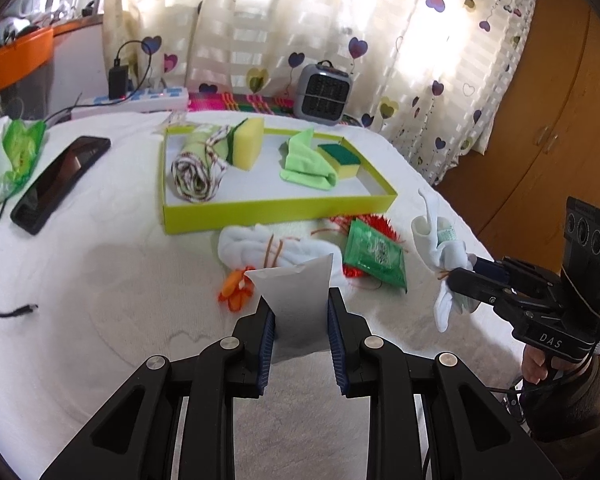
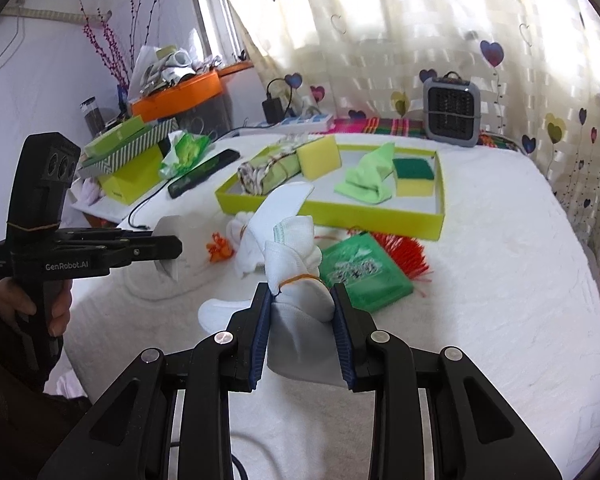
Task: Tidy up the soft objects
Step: 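Carry the paper square and sock bundle into the lime-green tray with both grippers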
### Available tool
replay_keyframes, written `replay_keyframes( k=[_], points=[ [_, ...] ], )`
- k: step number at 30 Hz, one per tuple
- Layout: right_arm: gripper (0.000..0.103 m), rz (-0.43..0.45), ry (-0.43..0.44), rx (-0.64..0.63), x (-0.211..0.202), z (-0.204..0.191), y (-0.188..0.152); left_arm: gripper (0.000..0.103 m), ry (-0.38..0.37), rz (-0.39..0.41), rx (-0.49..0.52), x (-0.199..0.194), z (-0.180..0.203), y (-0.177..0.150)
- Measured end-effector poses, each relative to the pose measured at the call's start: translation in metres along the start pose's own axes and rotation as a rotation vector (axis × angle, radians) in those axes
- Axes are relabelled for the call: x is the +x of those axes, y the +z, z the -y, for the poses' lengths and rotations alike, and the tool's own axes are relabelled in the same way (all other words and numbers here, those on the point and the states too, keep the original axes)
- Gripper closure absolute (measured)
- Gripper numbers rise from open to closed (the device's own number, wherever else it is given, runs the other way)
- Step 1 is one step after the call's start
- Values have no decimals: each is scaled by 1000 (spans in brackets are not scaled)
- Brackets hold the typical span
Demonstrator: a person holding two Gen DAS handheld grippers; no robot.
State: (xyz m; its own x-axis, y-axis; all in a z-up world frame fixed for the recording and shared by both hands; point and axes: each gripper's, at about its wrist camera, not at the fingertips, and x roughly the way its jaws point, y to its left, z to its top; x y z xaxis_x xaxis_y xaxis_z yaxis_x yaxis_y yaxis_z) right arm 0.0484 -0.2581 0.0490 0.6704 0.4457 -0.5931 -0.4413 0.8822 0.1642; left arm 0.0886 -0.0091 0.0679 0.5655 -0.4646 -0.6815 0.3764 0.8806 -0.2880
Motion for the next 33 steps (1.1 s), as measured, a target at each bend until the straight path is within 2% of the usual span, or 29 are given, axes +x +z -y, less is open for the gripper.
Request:
replay_keyframes(
  k=[14, 33],
  points=[
    [72, 71, -23, 29, -8, 12, 21, 80, 9, 51, 32, -5, 7, 28],
    [72, 59, -76, 65, 30, 33, 71, 80, 6, 56, 57, 30, -2, 87]
  ],
)
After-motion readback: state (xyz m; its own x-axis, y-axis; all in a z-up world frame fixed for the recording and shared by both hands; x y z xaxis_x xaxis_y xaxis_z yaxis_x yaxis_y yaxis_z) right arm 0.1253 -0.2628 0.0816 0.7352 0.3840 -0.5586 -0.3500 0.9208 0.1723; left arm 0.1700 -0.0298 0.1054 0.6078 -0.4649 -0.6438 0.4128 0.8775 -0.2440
